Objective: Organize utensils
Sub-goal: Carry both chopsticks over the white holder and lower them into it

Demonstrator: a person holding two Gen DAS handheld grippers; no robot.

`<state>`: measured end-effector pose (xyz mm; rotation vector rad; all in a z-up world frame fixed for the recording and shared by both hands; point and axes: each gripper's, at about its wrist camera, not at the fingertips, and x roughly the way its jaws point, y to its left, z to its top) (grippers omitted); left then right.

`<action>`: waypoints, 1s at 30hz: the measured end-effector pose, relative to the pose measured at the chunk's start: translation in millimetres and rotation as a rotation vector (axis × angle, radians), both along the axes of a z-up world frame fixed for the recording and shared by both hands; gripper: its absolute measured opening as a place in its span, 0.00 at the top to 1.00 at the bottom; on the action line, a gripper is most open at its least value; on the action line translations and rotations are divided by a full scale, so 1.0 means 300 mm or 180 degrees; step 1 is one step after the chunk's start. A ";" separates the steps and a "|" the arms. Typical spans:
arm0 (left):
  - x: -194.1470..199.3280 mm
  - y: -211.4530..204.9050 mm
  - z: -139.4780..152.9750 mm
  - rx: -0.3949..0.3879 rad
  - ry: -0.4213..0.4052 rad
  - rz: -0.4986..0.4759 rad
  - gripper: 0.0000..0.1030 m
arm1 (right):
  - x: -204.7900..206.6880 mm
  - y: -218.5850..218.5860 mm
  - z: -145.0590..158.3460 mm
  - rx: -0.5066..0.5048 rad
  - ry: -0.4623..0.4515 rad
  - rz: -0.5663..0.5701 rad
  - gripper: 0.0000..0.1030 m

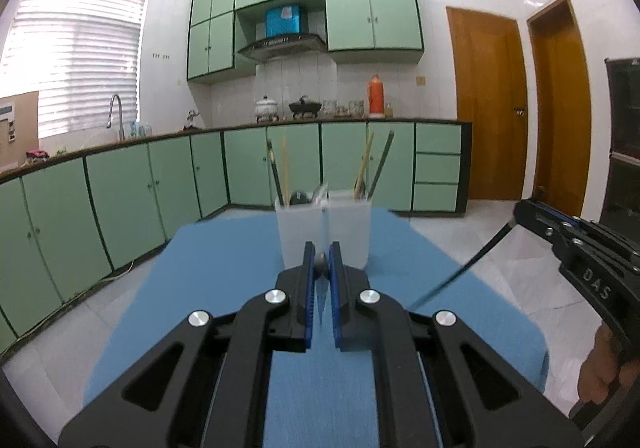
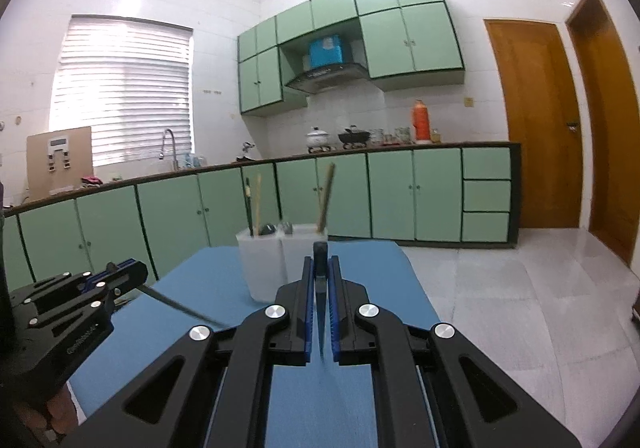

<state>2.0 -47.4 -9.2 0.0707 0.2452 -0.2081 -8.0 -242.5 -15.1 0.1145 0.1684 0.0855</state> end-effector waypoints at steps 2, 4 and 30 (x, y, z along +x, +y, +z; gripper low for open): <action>0.013 0.006 0.045 -0.0029 -0.0040 -0.0045 0.94 | 0.027 -0.002 0.053 0.0019 0.0003 0.0095 0.93; 0.028 0.013 0.084 -0.0072 -0.0040 -0.0087 0.94 | 0.055 0.001 0.097 0.0005 0.0033 0.0180 0.93; 0.310 0.021 0.399 -0.0462 -0.0541 -0.0043 0.94 | 0.364 0.064 0.431 0.0097 -0.0300 0.0384 0.93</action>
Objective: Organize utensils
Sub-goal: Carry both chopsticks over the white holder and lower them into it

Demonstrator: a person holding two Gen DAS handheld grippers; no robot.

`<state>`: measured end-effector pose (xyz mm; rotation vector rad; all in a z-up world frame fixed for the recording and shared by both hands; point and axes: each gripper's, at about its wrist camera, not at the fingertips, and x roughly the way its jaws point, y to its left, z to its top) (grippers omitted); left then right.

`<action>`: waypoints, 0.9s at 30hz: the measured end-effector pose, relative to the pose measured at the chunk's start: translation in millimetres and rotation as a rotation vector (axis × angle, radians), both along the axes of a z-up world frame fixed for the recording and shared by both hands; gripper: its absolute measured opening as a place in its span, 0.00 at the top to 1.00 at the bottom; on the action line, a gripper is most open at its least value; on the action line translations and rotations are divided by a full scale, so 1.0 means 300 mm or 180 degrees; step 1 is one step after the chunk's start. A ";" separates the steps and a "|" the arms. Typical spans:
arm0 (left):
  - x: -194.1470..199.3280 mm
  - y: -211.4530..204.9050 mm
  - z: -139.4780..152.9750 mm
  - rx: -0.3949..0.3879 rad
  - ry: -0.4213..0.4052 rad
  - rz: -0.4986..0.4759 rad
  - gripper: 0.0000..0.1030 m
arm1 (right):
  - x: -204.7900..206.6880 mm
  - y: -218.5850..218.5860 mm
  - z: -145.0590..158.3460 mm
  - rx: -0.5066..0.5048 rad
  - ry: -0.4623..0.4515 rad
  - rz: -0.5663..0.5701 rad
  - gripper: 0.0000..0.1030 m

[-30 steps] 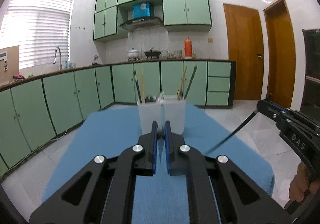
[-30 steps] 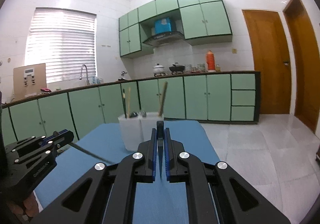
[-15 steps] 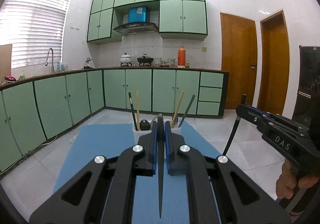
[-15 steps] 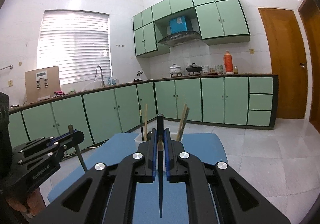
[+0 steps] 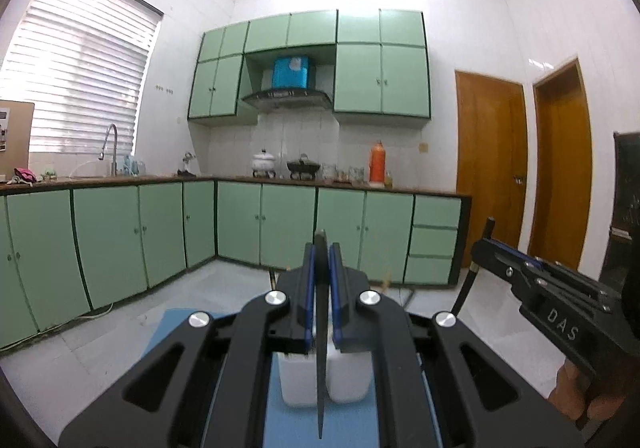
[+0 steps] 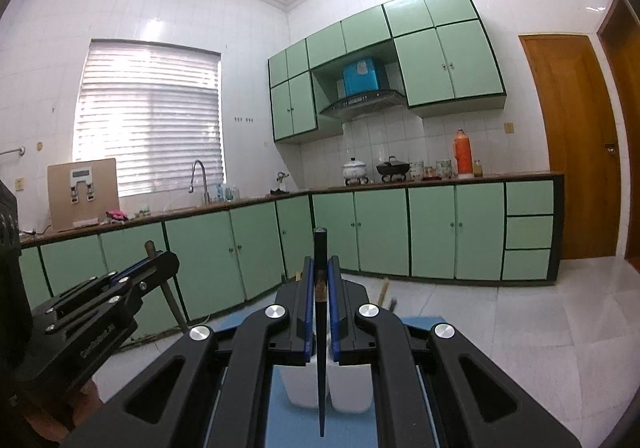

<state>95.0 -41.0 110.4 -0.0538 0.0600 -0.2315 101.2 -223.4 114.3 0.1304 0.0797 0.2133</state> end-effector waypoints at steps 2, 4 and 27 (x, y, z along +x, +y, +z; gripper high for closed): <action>0.033 -0.002 0.028 -0.0046 -0.0055 0.0008 0.94 | 0.033 0.001 0.027 0.0003 -0.0038 -0.0001 0.93; 0.076 -0.003 0.058 -0.0078 -0.0113 0.0027 0.94 | 0.070 0.002 0.057 -0.0006 -0.0091 -0.0027 0.93; 0.547 -0.037 -0.020 -0.0188 -0.0032 0.0223 0.94 | 0.483 0.028 -0.006 -0.0147 -0.0034 -0.0386 0.93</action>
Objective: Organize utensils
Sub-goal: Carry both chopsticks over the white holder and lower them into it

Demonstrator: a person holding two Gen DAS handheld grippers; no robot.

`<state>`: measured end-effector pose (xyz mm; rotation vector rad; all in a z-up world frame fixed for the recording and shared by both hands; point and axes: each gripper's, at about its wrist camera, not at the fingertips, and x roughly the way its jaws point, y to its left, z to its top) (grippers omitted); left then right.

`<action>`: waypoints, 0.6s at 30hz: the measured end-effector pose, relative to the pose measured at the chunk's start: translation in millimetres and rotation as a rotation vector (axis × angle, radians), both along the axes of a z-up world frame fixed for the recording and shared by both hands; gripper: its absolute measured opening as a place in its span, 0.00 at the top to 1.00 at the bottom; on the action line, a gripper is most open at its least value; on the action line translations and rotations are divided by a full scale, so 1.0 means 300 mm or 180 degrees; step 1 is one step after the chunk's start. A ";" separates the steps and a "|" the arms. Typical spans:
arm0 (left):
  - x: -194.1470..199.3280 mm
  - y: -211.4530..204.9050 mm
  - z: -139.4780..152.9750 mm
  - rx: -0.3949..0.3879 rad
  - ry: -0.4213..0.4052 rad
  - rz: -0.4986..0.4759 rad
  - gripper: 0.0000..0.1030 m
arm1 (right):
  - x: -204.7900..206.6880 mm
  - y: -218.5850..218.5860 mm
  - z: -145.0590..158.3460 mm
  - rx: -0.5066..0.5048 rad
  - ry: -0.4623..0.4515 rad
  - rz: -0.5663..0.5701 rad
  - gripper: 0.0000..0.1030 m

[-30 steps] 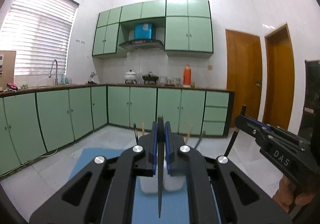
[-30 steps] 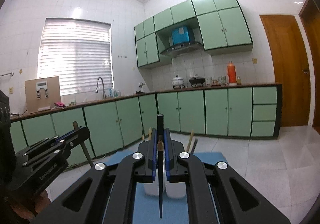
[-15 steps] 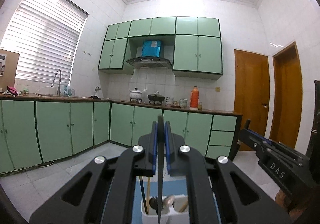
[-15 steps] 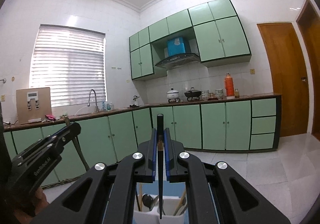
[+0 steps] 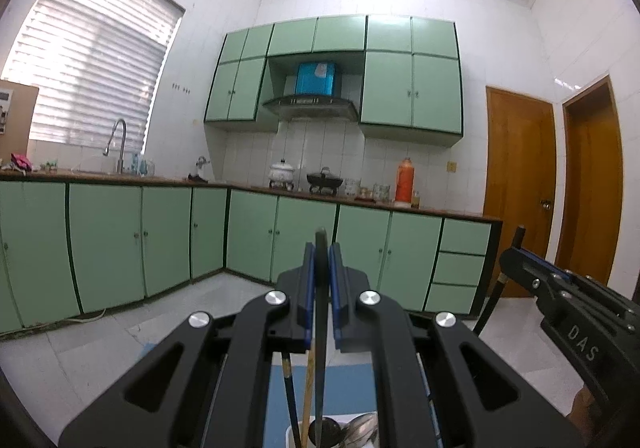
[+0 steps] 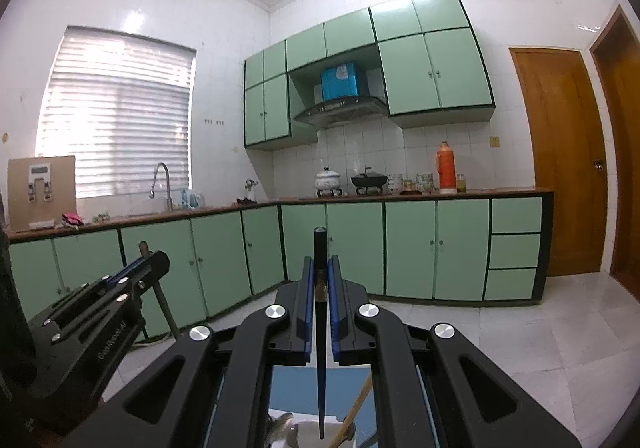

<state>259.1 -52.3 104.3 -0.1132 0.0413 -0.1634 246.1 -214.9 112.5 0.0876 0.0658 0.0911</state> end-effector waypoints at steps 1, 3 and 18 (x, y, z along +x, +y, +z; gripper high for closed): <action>0.011 0.005 -0.014 0.0004 0.0028 0.0001 0.94 | 0.008 0.002 -0.012 -0.0002 0.0027 -0.0001 0.93; 0.043 0.008 -0.045 0.0017 0.0119 -0.0018 0.94 | 0.037 0.005 -0.043 -0.0001 0.0107 0.0005 0.93; 0.146 0.073 -0.238 0.0074 0.0645 -0.0090 0.94 | 0.131 0.070 -0.257 -0.0093 0.0574 0.0078 0.93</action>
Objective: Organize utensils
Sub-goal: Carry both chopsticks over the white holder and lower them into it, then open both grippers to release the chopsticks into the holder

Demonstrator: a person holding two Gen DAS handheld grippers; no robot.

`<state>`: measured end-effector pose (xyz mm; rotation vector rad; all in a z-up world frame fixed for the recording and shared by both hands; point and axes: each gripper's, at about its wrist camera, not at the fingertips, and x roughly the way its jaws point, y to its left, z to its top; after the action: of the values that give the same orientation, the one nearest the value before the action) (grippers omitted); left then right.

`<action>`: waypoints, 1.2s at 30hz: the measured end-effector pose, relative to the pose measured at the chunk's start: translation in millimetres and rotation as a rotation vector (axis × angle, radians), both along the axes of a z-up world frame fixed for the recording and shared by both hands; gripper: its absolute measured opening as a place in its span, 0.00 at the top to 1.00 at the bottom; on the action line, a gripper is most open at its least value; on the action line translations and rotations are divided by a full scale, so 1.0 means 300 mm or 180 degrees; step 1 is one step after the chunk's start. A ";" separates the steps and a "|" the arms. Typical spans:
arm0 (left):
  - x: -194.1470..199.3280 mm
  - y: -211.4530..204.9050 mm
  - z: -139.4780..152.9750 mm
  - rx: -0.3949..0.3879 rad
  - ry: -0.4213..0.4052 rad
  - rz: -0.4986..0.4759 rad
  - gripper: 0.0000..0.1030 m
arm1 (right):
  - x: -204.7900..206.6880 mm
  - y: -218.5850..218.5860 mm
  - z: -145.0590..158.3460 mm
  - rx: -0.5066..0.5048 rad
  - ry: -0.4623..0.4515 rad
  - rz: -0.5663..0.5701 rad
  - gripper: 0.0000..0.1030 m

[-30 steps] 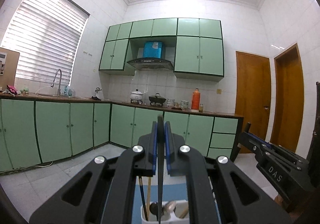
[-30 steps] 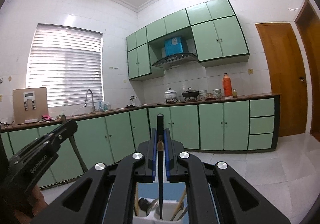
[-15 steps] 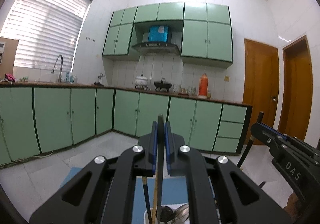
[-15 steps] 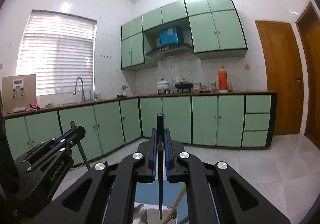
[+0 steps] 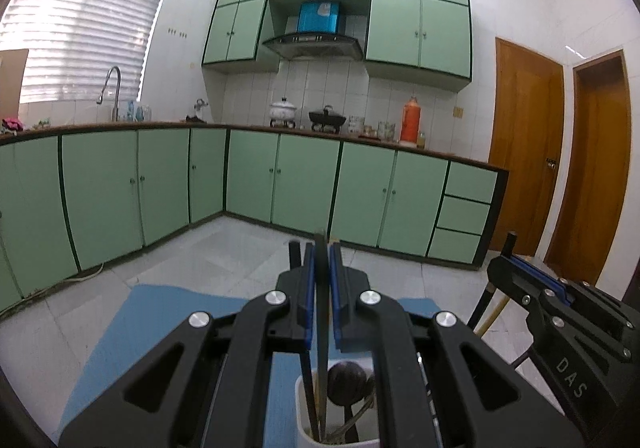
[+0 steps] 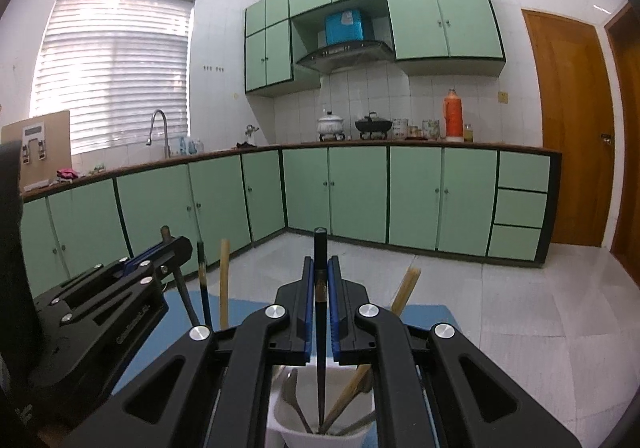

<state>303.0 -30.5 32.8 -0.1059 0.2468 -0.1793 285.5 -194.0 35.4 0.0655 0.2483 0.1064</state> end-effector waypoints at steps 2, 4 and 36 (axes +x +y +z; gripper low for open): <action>0.004 0.008 -0.016 0.0010 0.0034 0.0002 0.94 | 0.003 -0.001 -0.009 0.0004 0.0025 -0.0005 0.93; 0.007 0.006 -0.026 0.0028 0.0072 -0.0006 0.94 | 0.006 -0.005 -0.024 0.0017 0.0068 0.0000 0.93; -0.169 -0.029 0.036 0.0111 -0.0144 -0.0002 0.77 | -0.132 -0.072 0.056 0.0024 -0.0161 -0.0099 0.92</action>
<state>252.2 -39.2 43.8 -0.0671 0.2047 -0.1776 245.9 -215.6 52.3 0.0740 0.1963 0.0780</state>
